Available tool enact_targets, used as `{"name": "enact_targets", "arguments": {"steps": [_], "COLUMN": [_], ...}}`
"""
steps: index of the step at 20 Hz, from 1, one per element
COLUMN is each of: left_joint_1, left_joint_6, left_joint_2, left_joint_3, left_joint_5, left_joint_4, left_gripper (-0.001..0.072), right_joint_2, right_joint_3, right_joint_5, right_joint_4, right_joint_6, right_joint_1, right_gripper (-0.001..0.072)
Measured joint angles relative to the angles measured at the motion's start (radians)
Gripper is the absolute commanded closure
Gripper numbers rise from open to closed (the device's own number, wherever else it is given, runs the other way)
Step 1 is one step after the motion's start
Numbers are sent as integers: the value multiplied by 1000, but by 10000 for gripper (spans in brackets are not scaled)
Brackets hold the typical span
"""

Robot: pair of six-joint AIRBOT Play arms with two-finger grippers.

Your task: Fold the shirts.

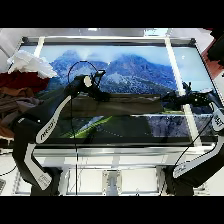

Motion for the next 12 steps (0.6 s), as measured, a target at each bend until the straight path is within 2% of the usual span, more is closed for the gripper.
{"name": "enact_targets", "arguments": {"steps": [3, 4, 5, 6, 7, 8, 12], "left_joint_1": [-5, -6, -7, -7, -8, -8, -8], "left_joint_6": [-2, -3, -4, -5, -9, -11, -40], "left_joint_2": [-6, -8, -9, -11, -14, -18, -42], "left_joint_3": [0, 0, 0, 0, 0, 0, 0], "left_joint_5": [17, 22, 29, 39, 46, 50, 30], "left_joint_4": [-3, -3, -2, -1, 0, 2, 19], "left_gripper": [484, 523, 609, 681, 697, 698, 698], "right_joint_2": [-19, -24, -27, -29, -32, -34, -26], "right_joint_3": [0, 0, 0, 0, 0, -1, 0], "right_joint_5": [-14, -21, -27, -35, -44, -46, 36], "right_joint_4": [35, 51, 69, 85, 99, 113, 282], "right_joint_6": [-13, -19, -23, -28, -31, -35, -93], "right_joint_1": [41, 54, 64, 72, 80, 87, 106], "right_gripper": [167, 169, 180, 324, 546, 672, 681]}}
